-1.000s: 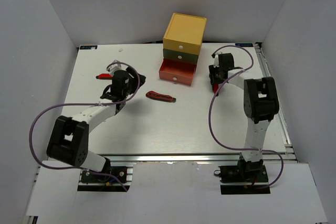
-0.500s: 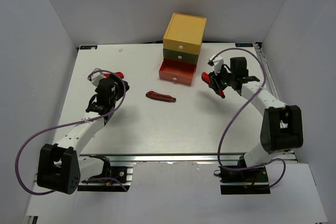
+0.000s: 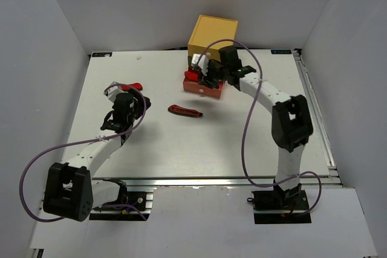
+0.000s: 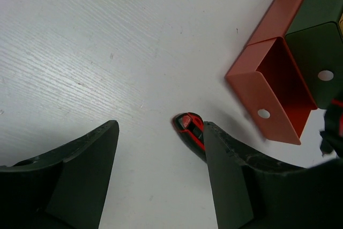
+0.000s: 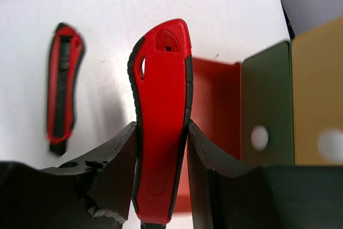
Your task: Sort the tools into containers
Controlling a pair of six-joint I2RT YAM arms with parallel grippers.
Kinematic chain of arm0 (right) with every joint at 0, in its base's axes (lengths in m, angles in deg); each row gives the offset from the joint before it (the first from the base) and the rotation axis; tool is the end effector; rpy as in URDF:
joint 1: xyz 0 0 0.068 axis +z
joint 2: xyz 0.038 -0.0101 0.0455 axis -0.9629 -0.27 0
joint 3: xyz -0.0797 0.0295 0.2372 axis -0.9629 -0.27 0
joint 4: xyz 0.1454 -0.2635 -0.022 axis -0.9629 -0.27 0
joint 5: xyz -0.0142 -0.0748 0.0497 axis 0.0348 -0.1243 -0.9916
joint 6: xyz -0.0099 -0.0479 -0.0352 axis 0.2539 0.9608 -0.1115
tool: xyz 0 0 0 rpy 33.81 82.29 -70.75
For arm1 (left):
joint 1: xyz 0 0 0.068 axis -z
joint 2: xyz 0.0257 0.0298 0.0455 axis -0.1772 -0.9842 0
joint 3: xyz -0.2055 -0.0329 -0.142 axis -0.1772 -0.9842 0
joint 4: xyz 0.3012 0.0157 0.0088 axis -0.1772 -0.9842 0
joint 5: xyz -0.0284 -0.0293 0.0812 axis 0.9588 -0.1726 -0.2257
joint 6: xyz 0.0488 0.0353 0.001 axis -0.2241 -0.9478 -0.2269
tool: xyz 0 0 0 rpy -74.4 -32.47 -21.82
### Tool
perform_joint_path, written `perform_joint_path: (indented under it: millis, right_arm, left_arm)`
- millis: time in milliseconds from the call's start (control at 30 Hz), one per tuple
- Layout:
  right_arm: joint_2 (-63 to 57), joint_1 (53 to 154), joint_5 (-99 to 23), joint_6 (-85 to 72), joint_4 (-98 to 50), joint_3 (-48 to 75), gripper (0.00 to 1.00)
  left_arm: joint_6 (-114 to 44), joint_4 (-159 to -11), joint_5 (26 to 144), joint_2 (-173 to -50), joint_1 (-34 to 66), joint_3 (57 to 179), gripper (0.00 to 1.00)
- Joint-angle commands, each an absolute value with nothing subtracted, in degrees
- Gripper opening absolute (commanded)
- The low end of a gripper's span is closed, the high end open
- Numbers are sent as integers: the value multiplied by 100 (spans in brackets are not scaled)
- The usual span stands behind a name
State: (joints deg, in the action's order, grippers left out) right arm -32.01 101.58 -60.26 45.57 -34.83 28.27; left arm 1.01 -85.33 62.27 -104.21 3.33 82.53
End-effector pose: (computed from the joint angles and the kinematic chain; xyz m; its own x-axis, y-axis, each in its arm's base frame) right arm 0.4260 0.2445 0.2417 0.2243 -0.5735 -0.7879 -0.8745 0.2382 -0.4224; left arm 0.3022 -0.0614 0.1798 -0.3411 -0.6570 -0.6723 -0.3479 0.7526 -0.5590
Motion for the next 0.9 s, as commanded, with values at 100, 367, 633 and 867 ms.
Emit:
perform_joint_path:
  millis: [100, 367, 633, 867]
  right_arm:
    - [-4272, 10211, -5076, 4424, -2684, 4087, 0]
    - [-4528, 10158, -4670, 4389, -2156, 3905, 22]
    - [-4107, 10141, -4968, 4327, -2471, 3350, 81]
    - [-3782, 10141, -5968, 4203, -3920, 3868, 89]
  left_arm:
    - [219, -8535, 6282, -9934, 298, 7988, 75]
    - [272, -8545, 6264, -9801, 298, 7856, 75]
    - [307, -8289, 6598, -10205, 289, 7987, 76]
    - [54, -8648, 6371, -10443, 298, 8382, 76]
